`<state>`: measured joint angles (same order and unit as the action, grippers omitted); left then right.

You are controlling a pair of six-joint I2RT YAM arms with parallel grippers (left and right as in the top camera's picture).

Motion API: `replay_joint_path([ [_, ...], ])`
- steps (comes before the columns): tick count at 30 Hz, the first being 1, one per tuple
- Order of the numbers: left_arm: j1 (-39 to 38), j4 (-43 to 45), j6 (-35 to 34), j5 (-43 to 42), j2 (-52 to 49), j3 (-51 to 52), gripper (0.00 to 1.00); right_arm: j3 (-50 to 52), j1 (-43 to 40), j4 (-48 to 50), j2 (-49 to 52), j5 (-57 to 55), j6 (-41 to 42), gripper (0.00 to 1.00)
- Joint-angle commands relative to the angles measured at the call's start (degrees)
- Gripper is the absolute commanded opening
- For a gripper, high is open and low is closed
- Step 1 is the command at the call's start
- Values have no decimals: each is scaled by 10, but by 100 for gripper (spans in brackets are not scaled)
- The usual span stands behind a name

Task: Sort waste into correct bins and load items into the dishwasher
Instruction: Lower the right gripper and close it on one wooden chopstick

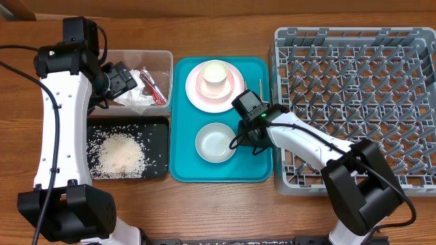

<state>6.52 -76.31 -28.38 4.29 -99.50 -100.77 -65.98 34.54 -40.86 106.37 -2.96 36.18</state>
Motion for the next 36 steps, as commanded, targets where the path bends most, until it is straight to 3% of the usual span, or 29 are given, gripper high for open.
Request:
replay_joint_path([
  [1, 2, 0, 1, 2, 2, -13, 100, 0, -1, 4, -2, 3, -22, 36],
  [36, 2, 0, 1, 2, 2, -13, 100, 0, -1, 73, 10, -34, -95, 42],
])
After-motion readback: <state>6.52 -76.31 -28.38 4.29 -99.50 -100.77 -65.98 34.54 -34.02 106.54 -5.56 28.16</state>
